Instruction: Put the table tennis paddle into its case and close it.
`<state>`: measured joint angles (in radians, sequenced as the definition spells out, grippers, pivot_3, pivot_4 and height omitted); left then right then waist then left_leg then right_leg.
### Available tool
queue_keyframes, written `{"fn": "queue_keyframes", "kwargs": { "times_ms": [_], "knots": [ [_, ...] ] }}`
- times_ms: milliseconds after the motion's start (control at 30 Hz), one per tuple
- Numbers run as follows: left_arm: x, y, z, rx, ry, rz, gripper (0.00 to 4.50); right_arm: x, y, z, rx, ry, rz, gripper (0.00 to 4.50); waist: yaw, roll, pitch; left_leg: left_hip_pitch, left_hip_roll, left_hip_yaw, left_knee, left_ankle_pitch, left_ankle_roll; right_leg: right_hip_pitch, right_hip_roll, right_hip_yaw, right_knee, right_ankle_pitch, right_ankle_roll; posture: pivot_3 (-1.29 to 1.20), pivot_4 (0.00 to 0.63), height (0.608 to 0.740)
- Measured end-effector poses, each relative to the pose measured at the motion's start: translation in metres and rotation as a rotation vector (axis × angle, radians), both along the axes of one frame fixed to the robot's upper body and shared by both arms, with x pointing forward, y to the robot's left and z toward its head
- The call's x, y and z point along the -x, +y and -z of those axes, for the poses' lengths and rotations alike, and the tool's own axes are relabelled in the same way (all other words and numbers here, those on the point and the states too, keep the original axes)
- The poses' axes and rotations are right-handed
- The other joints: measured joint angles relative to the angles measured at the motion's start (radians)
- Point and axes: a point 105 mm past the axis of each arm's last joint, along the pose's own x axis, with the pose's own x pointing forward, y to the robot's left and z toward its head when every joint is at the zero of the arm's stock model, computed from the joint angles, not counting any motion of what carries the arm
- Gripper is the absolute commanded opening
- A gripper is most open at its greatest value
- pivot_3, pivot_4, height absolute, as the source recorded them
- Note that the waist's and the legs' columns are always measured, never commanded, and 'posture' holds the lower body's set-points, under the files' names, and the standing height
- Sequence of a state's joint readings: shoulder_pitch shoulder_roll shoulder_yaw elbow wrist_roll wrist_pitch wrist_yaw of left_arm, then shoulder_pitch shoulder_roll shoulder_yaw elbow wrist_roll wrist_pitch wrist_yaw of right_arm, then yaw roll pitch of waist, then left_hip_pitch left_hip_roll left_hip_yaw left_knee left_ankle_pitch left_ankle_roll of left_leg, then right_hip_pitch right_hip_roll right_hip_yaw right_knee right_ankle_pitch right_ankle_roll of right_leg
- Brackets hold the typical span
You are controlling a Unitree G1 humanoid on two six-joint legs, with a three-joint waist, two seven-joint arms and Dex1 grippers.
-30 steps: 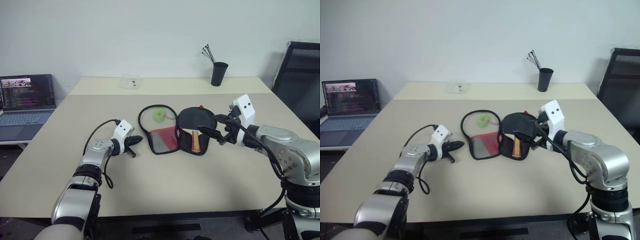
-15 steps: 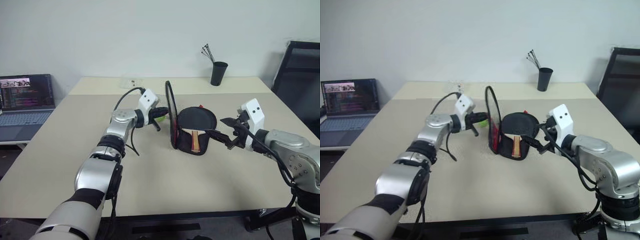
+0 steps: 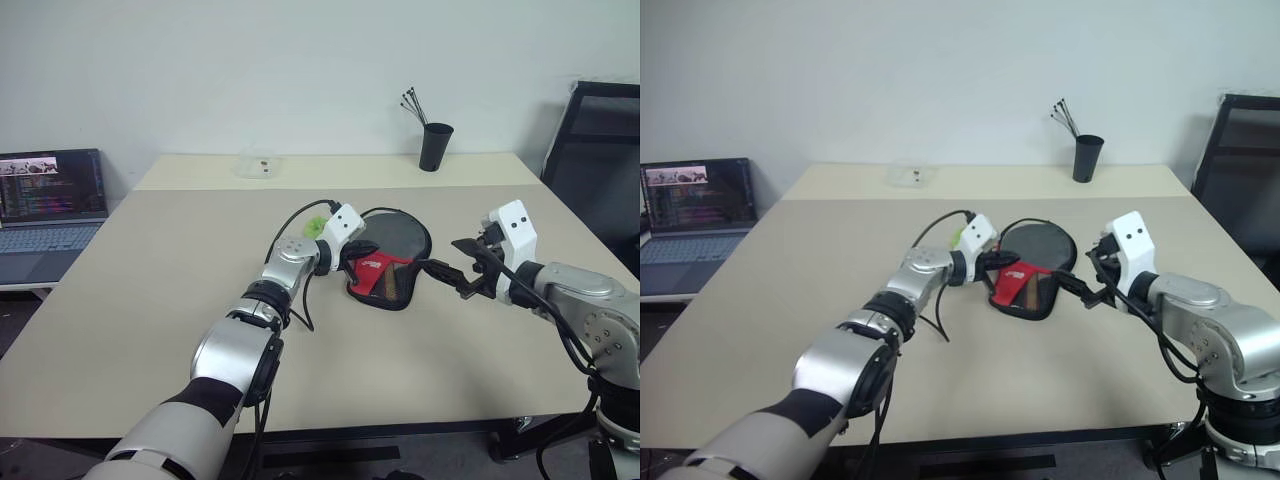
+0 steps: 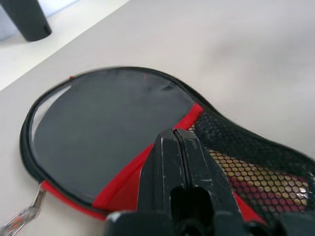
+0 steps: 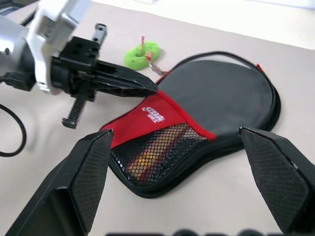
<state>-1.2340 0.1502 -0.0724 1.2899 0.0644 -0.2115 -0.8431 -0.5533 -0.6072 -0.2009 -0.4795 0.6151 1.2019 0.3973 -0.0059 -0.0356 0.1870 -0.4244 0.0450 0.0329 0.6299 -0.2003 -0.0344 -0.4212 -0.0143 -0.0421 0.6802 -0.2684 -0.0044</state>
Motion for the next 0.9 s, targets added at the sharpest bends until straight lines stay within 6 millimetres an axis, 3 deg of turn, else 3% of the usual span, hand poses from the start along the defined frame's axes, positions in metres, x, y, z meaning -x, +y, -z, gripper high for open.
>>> {"fn": "queue_keyframes", "kwargs": {
  "times_ms": [100, 267, 467, 567, 700, 900],
  "knots": [
    [0.001, 0.004, -0.004, 0.009, -0.010, 0.022, 0.01, -0.003, 0.001, 0.007, -0.027, 0.027, 0.012, 4.50, -0.002, 0.000, 0.000, 0.000, 0.000, 0.000, 0.000, 0.000, 0.000, 0.000, 0.000, 0.000, 0.000, 0.000, 0.000, 0.00, 0.150, 0.740],
    [0.009, 0.027, -0.022, 0.091, -0.021, 0.109, 0.01, -0.025, -0.006, 0.031, -0.072, 0.102, 0.112, 4.50, -0.005, 0.000, 0.000, 0.001, 0.000, 0.001, 0.000, 0.000, 0.000, 0.000, 0.000, 0.001, 0.001, 0.000, 0.000, 0.00, 0.150, 0.740],
    [0.024, 0.071, -0.008, 0.122, 0.037, 0.137, 0.01, -0.053, 0.004, 0.044, -0.130, 0.128, 0.162, 4.50, -0.021, 0.000, 0.000, 0.001, 0.002, 0.001, 0.000, 0.000, 0.000, 0.000, 0.001, 0.002, 0.001, 0.000, 0.000, 0.00, 0.150, 0.740],
    [0.030, 0.091, -0.012, 0.131, 0.029, 0.105, 0.01, -0.065, 0.012, 0.060, -0.182, 0.190, 0.184, 4.50, -0.023, 0.000, 0.000, 0.001, 0.002, 0.001, 0.000, 0.000, 0.000, 0.000, 0.001, 0.002, 0.001, 0.003, -0.005, 0.00, 0.150, 0.740],
    [0.040, 0.104, -0.022, 0.135, -0.002, 0.082, 0.01, -0.075, 0.018, 0.075, -0.216, 0.245, 0.206, 4.50, -0.022, 0.001, 0.000, 0.001, 0.002, 0.001, 0.000, 0.000, 0.000, 0.000, 0.000, 0.002, 0.001, 0.003, -0.006, 0.00, 0.150, 0.740],
    [0.051, 0.117, -0.016, 0.136, 0.028, 0.024, 0.01, -0.089, 0.026, 0.089, -0.195, 0.259, 0.221, 4.50, -0.023, 0.001, 0.000, 0.002, 0.002, 0.000, 0.000, 0.000, 0.000, 0.000, 0.000, 0.002, 0.002, 0.003, -0.006, 0.00, 0.150, 0.740]
  ]
}}
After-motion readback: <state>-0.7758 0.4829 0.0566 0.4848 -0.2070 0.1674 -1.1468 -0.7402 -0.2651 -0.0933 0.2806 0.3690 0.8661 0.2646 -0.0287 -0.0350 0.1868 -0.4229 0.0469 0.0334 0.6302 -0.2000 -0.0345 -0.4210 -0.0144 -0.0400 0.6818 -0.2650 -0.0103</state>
